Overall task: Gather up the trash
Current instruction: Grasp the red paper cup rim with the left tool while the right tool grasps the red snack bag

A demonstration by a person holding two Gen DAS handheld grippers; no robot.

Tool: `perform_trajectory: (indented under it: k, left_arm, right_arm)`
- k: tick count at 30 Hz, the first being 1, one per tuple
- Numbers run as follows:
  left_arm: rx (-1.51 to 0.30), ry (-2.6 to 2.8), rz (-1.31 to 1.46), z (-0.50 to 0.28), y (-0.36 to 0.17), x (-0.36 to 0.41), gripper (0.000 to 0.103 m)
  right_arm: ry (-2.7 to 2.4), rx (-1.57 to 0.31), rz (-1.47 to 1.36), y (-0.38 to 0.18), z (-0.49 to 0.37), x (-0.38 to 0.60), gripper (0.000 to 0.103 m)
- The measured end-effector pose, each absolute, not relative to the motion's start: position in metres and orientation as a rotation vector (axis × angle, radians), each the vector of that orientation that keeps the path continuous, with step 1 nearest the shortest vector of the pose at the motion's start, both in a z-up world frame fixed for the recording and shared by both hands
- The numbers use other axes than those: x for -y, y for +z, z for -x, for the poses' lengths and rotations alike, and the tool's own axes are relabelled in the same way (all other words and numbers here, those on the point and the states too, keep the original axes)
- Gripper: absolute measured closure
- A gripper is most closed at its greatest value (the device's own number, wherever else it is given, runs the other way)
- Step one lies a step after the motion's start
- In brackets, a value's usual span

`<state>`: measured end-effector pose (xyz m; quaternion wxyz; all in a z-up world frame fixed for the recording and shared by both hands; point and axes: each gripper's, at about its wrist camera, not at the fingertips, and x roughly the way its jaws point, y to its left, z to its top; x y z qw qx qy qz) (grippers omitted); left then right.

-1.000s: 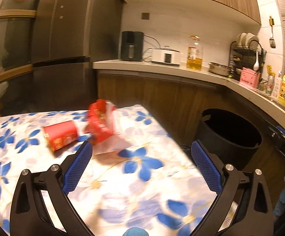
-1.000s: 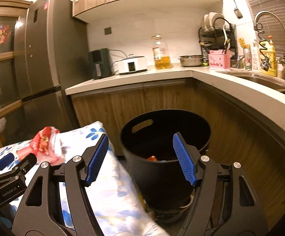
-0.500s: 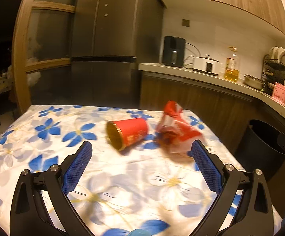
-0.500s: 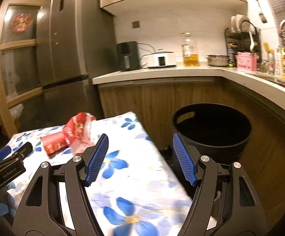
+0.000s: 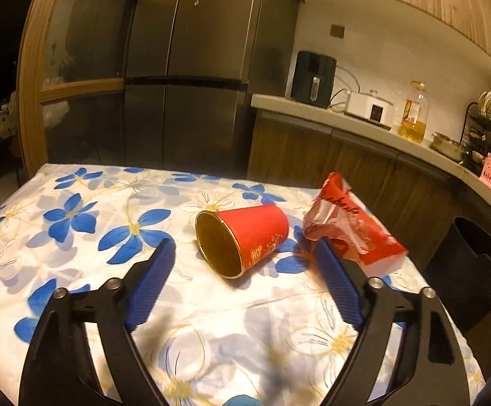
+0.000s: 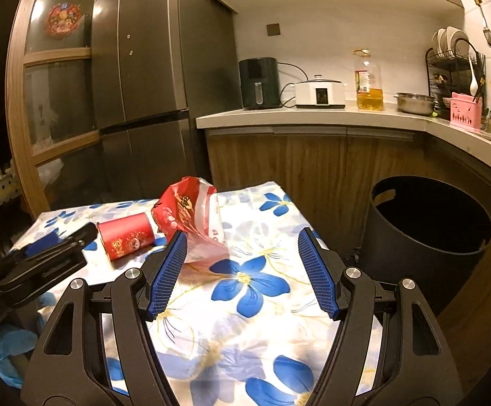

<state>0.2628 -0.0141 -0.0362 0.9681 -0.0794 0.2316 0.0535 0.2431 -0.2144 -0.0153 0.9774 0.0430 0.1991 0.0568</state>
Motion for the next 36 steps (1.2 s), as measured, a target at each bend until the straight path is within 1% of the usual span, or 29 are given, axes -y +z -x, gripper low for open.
perform_trajectory:
  k: [2, 11, 13, 19, 21, 27, 31, 33, 36]
  left_arm:
    - [-0.478, 0.113, 0.162, -0.273, -0.04, 0.012, 0.024]
    - [-0.581, 0.075, 0.218, -0.302, -0.062, 0.005, 0.047]
    - [-0.595, 0.058, 0.228, -0.305, -0.065, 0.004, 0.049]
    - [-0.63, 0.041, 0.258, -0.311, -0.073, 0.0, 0.07]
    - [-0.636, 0.036, 0.258, -0.313, -0.075, 0.0, 0.082]
    - [-0.631, 0.013, 0.252, -0.312, -0.075, 0.003, 0.1]
    - [-0.605, 0.006, 0.247, -0.306, -0.072, 0.004, 0.101]
    - [-0.594, 0.003, 0.24, -0.303, -0.069, 0.006, 0.101]
    - [-0.581, 0.0, 0.241, -0.298, -0.066, 0.007, 0.101]
  right_arm:
    - [0.116, -0.403, -0.087, -0.016, -0.247, 0.213, 0.036]
    - [0.154, -0.418, -0.066, -0.021, -0.268, 0.198, 0.036]
    - [0.172, -0.43, -0.053, -0.023, -0.274, 0.192, 0.036]
    - [0.219, -0.458, -0.02, -0.029, -0.29, 0.176, 0.036]
    - [0.228, -0.464, -0.008, -0.031, -0.294, 0.171, 0.036]
    - [0.241, -0.481, 0.008, -0.036, -0.303, 0.163, 0.036]
    - [0.247, -0.493, 0.022, -0.041, -0.31, 0.157, 0.037]
    - [0.251, -0.503, 0.027, -0.044, -0.314, 0.155, 0.04]
    - [0.253, -0.519, 0.039, -0.048, -0.32, 0.151, 0.047]
